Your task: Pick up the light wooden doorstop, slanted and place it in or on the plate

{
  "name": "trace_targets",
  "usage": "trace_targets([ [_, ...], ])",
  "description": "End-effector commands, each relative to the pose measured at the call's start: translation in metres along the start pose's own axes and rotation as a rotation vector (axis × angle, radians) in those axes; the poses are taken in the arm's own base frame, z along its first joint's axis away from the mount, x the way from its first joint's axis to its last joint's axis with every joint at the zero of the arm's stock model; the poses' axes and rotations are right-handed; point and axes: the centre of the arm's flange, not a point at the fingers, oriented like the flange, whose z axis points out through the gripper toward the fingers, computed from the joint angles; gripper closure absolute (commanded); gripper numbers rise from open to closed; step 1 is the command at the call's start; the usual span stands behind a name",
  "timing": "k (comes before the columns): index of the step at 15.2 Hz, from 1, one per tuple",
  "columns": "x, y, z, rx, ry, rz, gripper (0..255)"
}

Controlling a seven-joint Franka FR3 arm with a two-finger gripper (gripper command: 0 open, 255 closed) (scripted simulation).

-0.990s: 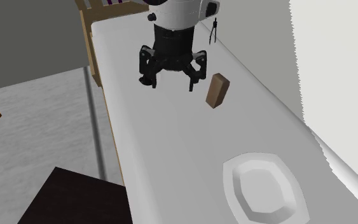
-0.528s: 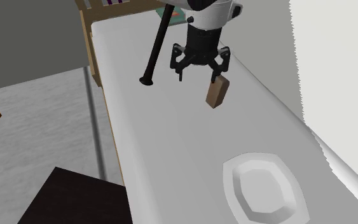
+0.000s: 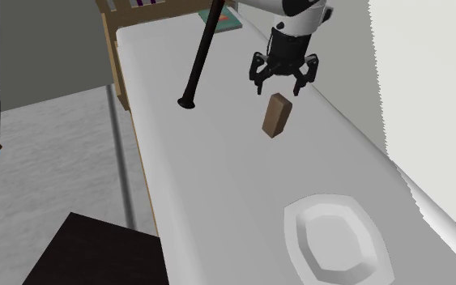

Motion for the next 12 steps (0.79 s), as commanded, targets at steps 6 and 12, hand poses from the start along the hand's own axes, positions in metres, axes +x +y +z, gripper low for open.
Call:
trace_targets([
  [6, 0.016, 0.018, 0.034, -0.004, 0.003, -0.006, 0],
  [12, 0.016, 0.018, 0.048, -0.004, 0.003, -0.006, 0],
])
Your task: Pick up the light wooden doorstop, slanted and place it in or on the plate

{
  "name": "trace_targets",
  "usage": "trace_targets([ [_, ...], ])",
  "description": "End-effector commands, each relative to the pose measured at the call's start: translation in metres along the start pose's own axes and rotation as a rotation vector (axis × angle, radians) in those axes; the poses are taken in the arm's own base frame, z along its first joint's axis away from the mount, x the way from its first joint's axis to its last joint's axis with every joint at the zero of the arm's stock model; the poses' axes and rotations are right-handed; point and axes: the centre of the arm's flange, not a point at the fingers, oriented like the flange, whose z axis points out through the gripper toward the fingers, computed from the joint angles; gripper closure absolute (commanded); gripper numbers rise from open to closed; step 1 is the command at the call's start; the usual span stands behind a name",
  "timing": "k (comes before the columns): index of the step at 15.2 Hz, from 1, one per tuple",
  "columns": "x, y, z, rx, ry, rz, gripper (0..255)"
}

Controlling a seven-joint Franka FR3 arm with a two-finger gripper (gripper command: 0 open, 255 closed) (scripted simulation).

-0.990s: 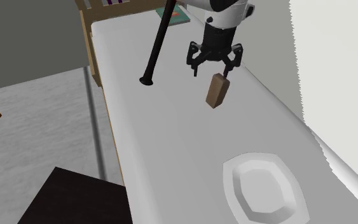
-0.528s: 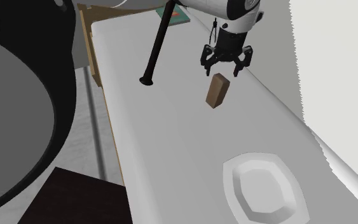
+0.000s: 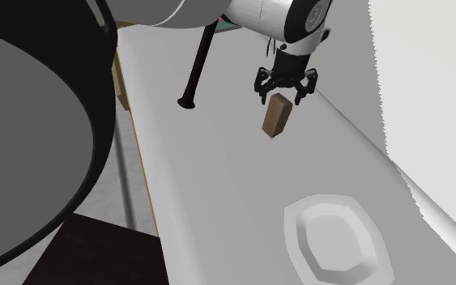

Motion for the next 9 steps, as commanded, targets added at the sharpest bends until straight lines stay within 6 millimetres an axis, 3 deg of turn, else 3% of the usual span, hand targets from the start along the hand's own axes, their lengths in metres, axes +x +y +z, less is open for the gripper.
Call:
trace_targets([
  [1, 0.0001, 0.0, 0.0004, 0.0, 0.0, 0.0, 0],
  [4, 0.0001, -0.0001, 0.0004, 0.0, 0.0, 0.0, 0],
  [5, 0.0001, -0.0001, 0.0004, 0.0, 0.0, 0.0, 255],
  [9, -0.0002, -0.0005, 0.0006, 0.0, 0.0, 0.0, 255],
])
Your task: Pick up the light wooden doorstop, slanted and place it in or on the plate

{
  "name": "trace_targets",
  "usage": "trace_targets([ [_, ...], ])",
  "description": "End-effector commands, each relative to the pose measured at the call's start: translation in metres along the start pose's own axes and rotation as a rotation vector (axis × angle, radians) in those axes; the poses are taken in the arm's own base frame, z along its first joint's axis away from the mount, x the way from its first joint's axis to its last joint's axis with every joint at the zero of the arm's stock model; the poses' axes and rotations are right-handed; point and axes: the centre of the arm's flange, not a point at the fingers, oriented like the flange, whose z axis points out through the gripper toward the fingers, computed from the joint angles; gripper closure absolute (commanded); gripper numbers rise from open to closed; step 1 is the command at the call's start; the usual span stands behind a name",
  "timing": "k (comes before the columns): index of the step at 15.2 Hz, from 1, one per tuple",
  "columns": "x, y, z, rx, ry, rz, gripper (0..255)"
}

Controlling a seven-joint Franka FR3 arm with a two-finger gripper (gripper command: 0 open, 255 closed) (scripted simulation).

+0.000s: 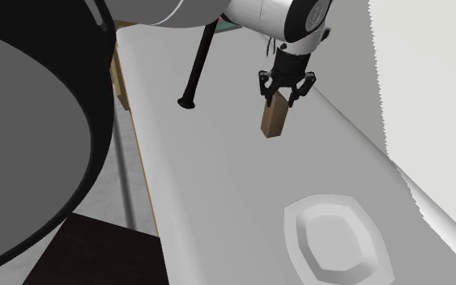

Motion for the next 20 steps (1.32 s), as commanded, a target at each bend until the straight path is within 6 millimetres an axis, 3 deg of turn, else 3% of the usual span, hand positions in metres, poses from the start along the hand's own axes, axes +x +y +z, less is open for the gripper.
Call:
trace_targets([
  [1, 0.0, -0.001, 0.002, 0.002, -0.003, 0.0, 255],
  [5, 0.0, 0.0, 0.002, 0.002, -0.003, 0.0, 255],
  [20, -0.003, 0.0, -0.077, 0.002, -0.003, 0.0, 255],
])
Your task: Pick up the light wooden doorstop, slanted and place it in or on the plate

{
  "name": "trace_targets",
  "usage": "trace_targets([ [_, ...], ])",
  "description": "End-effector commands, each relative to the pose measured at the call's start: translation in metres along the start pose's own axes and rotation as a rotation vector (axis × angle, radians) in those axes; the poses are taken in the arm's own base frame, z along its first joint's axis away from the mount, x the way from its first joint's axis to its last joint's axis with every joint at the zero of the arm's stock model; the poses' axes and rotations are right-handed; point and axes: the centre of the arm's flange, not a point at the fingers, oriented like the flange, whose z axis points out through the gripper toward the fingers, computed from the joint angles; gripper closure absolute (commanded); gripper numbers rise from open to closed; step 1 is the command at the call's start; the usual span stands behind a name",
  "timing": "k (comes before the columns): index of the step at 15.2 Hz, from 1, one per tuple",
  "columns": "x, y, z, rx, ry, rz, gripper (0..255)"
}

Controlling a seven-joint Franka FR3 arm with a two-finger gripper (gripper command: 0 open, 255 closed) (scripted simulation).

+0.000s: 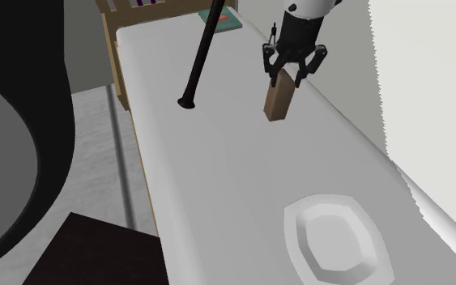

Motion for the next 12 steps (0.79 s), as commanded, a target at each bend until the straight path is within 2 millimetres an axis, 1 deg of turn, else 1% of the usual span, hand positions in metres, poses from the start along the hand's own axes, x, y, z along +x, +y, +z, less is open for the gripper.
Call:
trace_targets([
  [1, -0.001, 0.0, -0.011, 0.0, 0.0, 0.0, 255],
  [2, -0.001, 0.0, -0.016, 0.0, 0.0, 0.0, 255],
  [12, -0.126, 0.04, -0.032, 0.0, 0.0, 0.0, 255],
])
